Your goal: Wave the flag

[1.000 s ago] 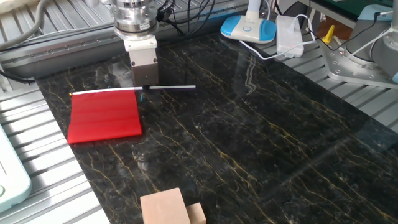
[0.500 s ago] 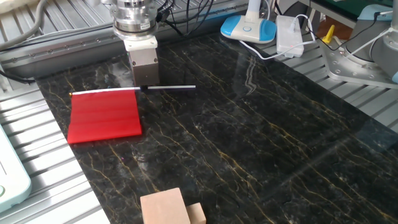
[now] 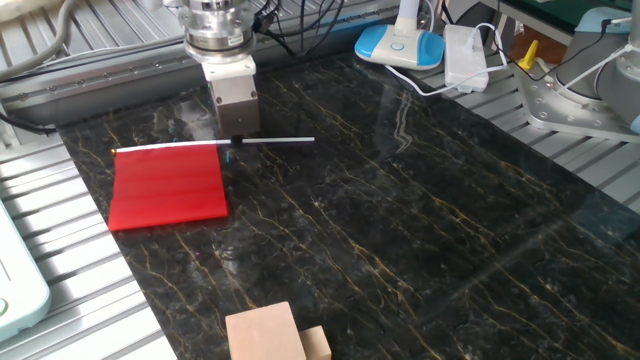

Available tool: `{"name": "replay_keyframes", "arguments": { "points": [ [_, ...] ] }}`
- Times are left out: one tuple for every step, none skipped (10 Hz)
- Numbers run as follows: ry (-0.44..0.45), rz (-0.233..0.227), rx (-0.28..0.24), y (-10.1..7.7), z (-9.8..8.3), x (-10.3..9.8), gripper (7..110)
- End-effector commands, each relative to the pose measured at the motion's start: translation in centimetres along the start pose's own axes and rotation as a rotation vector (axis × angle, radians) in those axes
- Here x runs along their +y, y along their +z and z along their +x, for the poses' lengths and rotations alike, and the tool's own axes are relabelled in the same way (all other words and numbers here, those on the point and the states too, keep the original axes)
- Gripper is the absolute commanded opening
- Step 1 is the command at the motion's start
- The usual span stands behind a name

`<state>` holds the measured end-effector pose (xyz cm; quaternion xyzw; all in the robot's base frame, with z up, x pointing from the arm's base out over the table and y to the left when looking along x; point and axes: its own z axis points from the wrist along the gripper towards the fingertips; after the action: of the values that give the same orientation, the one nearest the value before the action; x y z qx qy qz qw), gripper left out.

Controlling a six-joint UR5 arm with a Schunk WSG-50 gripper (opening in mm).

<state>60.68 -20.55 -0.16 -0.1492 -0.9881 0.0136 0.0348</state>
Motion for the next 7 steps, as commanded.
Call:
{"name": "replay_keyframes", "arguments": {
  "points": [
    [0.008, -0.05, 0.022, -0.2, 0.5, 1.1, 22],
    [0.007, -0.058, 0.02, -0.2, 0.4, 1.3, 44],
    [0.014, -0.057, 0.02, -0.2, 0.3, 1.3, 44],
    [0.026, -0.041, 0.018, -0.1, 0.2, 0.9, 44],
    [0.044, -0.016, 0.026, 0.1, 0.3, 0.3, 44],
    [0.066, 0.015, 0.027, 0.1, 0.4, -0.5, 44],
    [0.092, 0.043, 0.018, 0.1, 0.2, -1.2, 44]
  ]
}}
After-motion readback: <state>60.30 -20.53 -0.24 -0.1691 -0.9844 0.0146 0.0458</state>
